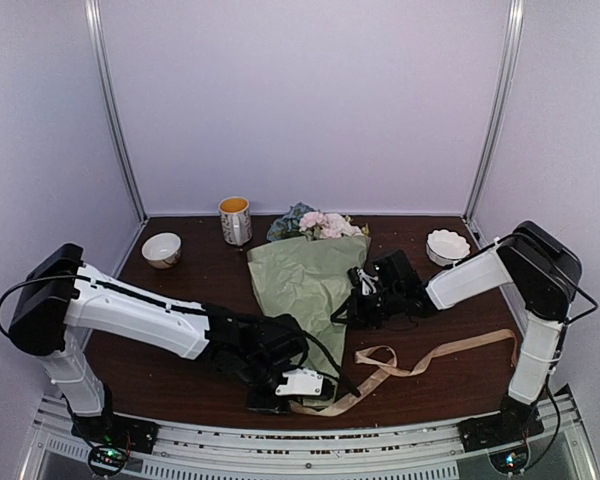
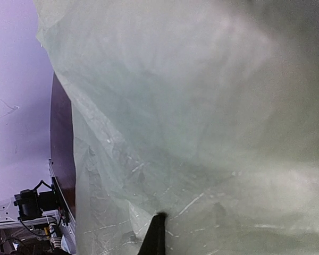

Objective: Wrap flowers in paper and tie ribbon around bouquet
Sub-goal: Pick up the folded bouquet from the center of the board, then pick up the left side of the ribbon at the center of the board.

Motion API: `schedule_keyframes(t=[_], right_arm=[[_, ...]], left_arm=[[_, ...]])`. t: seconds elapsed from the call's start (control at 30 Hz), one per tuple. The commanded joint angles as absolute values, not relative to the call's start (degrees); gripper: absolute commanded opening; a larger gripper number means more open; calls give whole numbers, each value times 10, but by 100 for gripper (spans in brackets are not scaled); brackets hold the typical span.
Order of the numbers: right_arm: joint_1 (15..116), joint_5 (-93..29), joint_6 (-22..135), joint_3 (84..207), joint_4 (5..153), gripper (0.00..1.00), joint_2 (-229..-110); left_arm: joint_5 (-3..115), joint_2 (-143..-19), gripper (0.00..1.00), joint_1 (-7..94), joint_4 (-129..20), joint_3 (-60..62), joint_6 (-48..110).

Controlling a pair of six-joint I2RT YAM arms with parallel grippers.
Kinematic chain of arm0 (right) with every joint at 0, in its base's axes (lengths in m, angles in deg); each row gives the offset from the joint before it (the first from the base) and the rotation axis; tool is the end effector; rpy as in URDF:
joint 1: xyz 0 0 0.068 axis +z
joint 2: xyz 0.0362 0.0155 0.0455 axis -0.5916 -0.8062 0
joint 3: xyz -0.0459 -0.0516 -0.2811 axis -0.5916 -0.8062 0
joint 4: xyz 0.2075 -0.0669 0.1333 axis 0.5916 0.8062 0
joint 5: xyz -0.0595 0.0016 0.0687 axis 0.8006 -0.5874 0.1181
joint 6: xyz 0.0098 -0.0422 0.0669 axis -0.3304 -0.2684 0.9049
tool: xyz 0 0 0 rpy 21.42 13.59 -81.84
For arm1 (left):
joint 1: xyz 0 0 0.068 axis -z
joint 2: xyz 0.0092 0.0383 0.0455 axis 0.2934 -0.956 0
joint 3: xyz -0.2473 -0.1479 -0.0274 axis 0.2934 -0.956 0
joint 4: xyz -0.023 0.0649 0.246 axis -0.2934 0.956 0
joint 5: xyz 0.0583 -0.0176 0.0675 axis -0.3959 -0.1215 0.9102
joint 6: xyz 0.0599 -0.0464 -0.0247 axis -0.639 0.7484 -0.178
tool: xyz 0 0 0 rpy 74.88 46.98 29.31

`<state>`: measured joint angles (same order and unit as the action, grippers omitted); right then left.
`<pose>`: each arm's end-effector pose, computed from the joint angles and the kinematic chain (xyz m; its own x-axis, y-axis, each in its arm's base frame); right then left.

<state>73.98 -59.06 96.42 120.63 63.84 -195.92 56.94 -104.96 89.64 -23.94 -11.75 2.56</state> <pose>0.2775 0.2641 0.1279 -0.9741 0.0042 -0.2261 -0.1835 0.5691 0.8015 0.0929 -0.3265 0.1510 0.0169 0.9209 -0.3895 0.9997 -0.0220 -0.0088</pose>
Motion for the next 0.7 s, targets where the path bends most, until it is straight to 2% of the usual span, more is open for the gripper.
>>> schedule_keyframes(t=[0.0, 0.3, 0.57, 0.67], right_arm=[[747, -563, 948, 1224, 667, 0, -1936], [751, -545, 923, 1238, 708, 0, -1923], [751, -543, 913, 1243, 723, 0, -1916], [751, -541, 905, 1248, 734, 0, -1913]], left_arm=[[574, -1089, 45, 928, -227, -76, -36], [579, -1128, 40, 930, -195, -44, -47], [637, -1136, 20, 930, -171, -43, -15], [645, -1135, 3, 930, -166, -47, -9]])
